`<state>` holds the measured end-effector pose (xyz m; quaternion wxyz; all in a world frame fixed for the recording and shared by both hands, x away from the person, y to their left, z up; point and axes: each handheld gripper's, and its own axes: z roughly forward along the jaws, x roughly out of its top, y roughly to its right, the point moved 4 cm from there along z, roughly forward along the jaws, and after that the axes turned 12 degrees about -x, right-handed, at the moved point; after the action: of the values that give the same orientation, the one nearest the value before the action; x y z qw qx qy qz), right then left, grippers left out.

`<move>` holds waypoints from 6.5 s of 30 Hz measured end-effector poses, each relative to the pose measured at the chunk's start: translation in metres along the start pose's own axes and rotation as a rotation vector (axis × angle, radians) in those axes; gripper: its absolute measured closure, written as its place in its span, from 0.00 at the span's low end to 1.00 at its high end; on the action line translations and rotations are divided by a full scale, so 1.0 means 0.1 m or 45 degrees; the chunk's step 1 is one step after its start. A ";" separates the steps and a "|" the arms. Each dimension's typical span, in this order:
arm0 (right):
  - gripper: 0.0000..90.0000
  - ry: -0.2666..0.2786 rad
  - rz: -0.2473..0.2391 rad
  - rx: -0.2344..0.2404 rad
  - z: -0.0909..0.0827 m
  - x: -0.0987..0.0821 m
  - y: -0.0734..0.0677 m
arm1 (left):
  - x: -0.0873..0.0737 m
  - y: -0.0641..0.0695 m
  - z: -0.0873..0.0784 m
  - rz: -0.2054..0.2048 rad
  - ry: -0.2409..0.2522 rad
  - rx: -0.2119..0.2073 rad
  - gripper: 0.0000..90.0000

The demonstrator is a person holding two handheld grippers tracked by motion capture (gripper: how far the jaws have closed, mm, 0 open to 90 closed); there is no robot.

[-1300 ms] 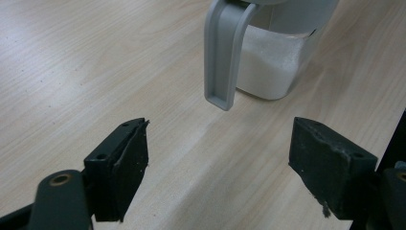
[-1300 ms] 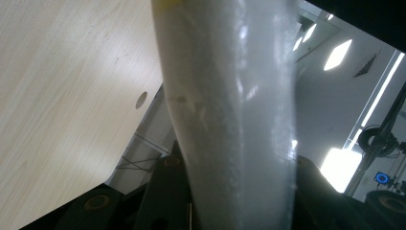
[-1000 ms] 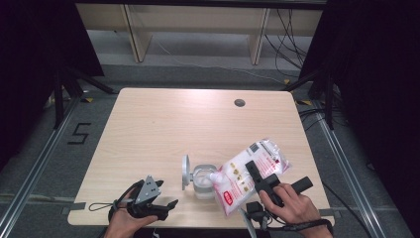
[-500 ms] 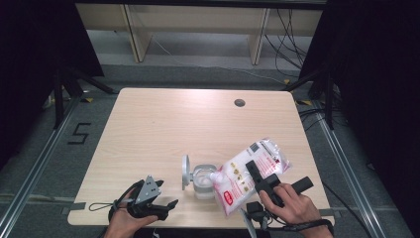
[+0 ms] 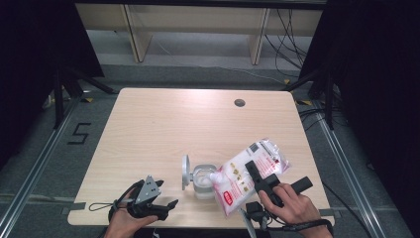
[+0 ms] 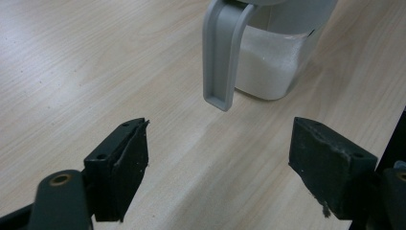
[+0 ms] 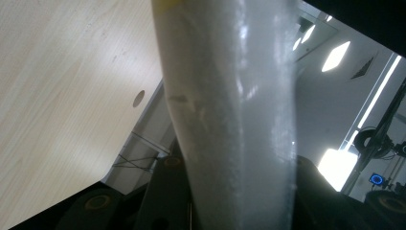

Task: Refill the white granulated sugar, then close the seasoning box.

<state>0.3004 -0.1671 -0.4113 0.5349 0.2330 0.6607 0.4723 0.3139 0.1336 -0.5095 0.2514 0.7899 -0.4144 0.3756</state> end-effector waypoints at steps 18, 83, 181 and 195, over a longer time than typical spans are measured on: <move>0.83 -0.014 0.041 0.003 -0.01 -0.04 -0.01 | 0.00 -0.01 0.00 -0.008 0.008 -0.006 0.23; 0.86 0.056 1.722 0.354 0.49 -0.36 -0.70 | -0.01 -0.03 -0.02 0.000 -0.012 -0.002 0.23; 0.18 -0.391 2.480 0.620 -0.27 -0.44 -1.02 | 0.02 -0.04 -0.06 -0.023 0.033 0.017 0.23; 0.19 -0.406 2.417 0.671 -0.40 -0.40 -1.06 | 0.03 -0.04 -0.05 -0.026 0.047 0.013 0.22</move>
<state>0.2974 -0.2615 -0.4852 -0.0506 0.8366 0.2049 0.5056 0.3161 0.1376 -0.5044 0.2590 0.7883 -0.3995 0.3897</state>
